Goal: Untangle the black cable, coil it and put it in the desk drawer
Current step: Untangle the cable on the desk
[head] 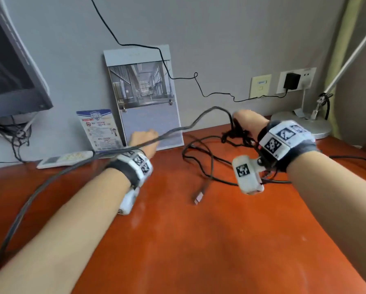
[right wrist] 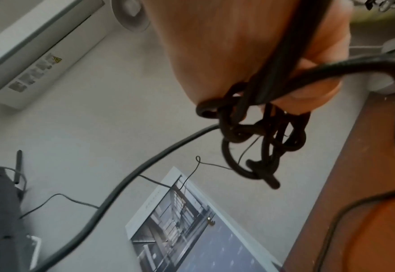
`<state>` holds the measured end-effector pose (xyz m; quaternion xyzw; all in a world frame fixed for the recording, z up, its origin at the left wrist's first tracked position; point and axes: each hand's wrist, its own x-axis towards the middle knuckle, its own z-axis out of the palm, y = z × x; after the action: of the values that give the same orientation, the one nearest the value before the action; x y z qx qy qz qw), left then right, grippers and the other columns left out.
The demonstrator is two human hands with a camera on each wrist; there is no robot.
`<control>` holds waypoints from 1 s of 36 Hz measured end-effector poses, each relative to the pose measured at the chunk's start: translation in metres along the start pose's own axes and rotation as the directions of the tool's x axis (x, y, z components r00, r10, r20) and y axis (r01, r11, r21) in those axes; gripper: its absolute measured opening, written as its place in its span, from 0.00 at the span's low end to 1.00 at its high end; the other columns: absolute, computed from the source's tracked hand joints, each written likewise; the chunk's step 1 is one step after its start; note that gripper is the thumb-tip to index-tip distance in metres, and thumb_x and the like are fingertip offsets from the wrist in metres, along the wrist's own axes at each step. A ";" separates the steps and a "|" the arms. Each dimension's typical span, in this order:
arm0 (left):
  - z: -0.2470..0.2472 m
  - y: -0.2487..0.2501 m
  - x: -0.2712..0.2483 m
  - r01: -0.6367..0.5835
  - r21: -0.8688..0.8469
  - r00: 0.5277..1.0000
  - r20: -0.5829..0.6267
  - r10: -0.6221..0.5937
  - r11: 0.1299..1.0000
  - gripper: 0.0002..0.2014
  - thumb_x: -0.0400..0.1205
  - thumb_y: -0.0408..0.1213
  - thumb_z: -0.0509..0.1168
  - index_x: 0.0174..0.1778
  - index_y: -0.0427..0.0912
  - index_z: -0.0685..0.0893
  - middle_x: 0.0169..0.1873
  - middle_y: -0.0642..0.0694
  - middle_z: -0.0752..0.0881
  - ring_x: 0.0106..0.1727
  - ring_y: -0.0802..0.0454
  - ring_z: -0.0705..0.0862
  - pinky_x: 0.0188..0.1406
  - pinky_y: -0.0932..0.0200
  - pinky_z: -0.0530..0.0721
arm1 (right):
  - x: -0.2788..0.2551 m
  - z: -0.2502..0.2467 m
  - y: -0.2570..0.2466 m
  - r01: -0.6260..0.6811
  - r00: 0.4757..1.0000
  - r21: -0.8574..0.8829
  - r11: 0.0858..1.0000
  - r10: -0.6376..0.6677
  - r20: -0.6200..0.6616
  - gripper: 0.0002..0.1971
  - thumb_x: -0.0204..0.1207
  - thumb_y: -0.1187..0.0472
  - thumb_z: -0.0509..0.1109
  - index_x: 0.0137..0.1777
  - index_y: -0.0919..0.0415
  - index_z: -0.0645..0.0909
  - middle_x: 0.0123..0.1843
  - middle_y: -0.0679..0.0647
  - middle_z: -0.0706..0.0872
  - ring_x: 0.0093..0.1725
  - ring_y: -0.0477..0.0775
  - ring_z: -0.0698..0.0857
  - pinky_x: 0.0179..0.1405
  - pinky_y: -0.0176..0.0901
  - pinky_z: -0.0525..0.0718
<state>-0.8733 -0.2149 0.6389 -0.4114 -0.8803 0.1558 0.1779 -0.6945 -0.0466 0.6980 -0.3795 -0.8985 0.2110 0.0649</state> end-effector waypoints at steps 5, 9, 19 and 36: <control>0.002 0.053 -0.014 -0.041 -0.168 0.974 0.215 0.077 0.985 0.21 0.83 0.31 0.58 0.73 0.34 0.69 0.69 0.39 0.73 0.69 0.40 0.76 0.61 0.44 0.79 | 0.008 -0.021 -0.015 -0.004 0.996 0.069 0.998 0.010 -0.090 0.16 0.84 0.68 0.59 0.65 0.79 0.75 0.62 0.74 0.81 0.61 0.69 0.80 0.57 0.55 0.75; -0.026 0.079 -0.032 -0.158 -0.428 0.890 0.329 0.316 0.890 0.25 0.81 0.29 0.55 0.76 0.34 0.66 0.73 0.36 0.69 0.71 0.39 0.73 0.69 0.44 0.75 | -0.004 -0.019 -0.013 0.013 0.998 -0.036 0.999 -0.016 -0.068 0.10 0.83 0.70 0.58 0.47 0.76 0.79 0.61 0.72 0.82 0.62 0.68 0.82 0.57 0.51 0.77; -0.084 0.049 -0.096 -0.117 -0.899 0.993 -0.110 0.039 0.421 0.09 0.81 0.40 0.61 0.41 0.48 0.87 0.41 0.51 0.88 0.47 0.52 0.85 0.55 0.53 0.82 | -0.030 0.020 -0.010 0.110 0.990 0.456 0.883 -0.137 0.026 0.10 0.80 0.71 0.61 0.57 0.63 0.79 0.46 0.57 0.80 0.41 0.52 0.81 0.32 0.41 0.81; -0.075 0.040 -0.098 0.133 -0.609 0.962 0.269 -0.046 -0.782 0.10 0.85 0.31 0.59 0.38 0.36 0.78 0.21 0.47 0.79 0.23 0.55 0.80 0.30 0.57 0.89 | -0.086 -0.031 0.011 0.137 0.921 0.785 0.604 -0.370 0.124 0.13 0.80 0.77 0.56 0.54 0.63 0.79 0.51 0.58 0.87 0.41 0.55 0.88 0.45 0.43 0.88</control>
<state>-0.7549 -0.2574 0.6710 -0.1785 -0.4954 -0.7855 -0.3251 -0.6188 -0.0904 0.7249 -0.1505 -0.7694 0.6084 0.1233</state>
